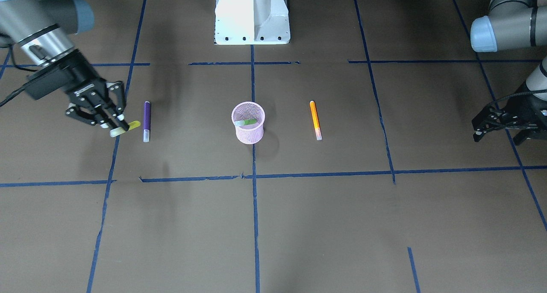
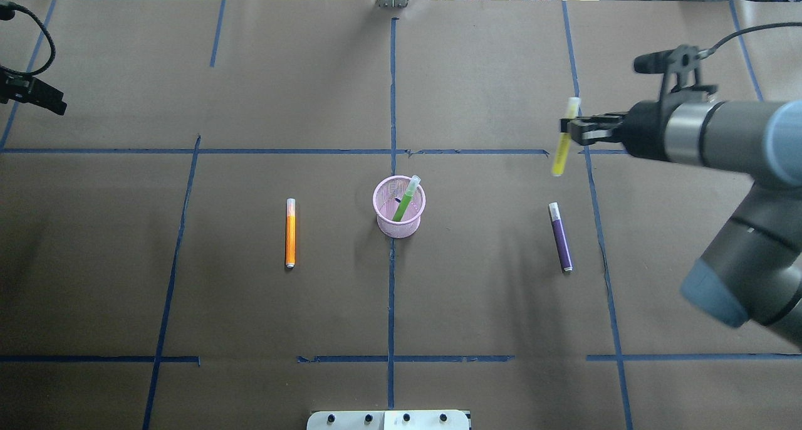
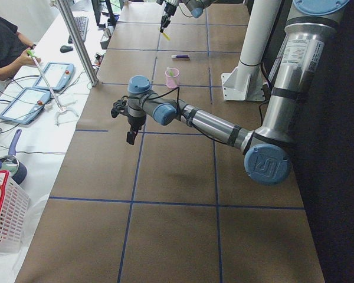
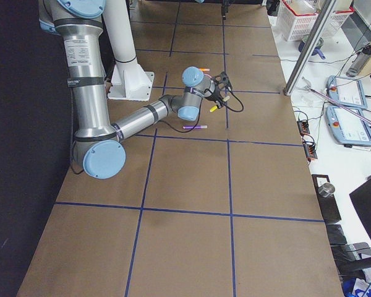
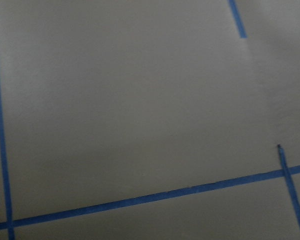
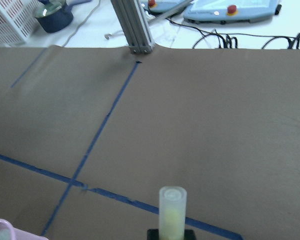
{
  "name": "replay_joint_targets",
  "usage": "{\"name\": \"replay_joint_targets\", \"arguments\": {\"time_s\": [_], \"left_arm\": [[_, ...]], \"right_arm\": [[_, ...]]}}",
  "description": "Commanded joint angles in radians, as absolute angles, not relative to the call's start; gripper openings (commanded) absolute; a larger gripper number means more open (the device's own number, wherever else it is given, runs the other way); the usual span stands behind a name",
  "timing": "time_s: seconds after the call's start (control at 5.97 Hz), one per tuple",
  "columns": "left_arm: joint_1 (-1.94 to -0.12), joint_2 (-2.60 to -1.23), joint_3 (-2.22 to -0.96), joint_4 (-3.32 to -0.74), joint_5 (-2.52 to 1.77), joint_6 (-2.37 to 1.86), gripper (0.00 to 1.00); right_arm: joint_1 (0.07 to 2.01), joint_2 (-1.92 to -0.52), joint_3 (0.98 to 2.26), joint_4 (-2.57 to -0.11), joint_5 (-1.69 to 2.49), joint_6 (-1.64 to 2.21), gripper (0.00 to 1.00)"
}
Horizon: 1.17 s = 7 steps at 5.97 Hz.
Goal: Collect pens into pen holder
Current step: 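Carry a yellow marker in the right gripper toward the pink cup, then lower the yellow marker into the pink cup and open the right gripper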
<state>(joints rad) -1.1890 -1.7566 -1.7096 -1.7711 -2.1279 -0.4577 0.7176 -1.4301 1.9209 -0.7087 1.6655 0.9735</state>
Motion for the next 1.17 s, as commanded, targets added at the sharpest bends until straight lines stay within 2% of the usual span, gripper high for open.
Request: {"name": "replay_joint_targets", "arguments": {"time_s": [0.0, 0.17, 0.33, 0.67, 1.0], "left_arm": [[-1.2, -1.752, -1.701, -1.755, -2.134, -0.459, 1.0], [-1.201, -1.752, -1.703, -1.755, -2.134, -0.46, 1.0], [-1.201, -1.752, -1.701, -1.755, -2.134, -0.46, 1.0], [-1.204, -1.752, -1.704, -1.753, -2.132, -0.463, 1.0], [-1.203, -1.752, -1.7, -1.755, -2.132, -0.465, 1.0]], "right_arm": [[0.445, -1.316, 1.973, -0.777, 1.211, 1.023, 0.0], [0.339, -1.214, 1.973, -0.895, 1.033, 1.023, 0.0], [0.257, -1.175, 1.968, -0.934, 0.899, 1.023, 0.0], [0.224, -1.143, 1.941, -0.939, 0.824, 1.029, 0.0], [0.227, -1.057, 1.831, -0.937, 0.81, 1.04, 0.0]]}}
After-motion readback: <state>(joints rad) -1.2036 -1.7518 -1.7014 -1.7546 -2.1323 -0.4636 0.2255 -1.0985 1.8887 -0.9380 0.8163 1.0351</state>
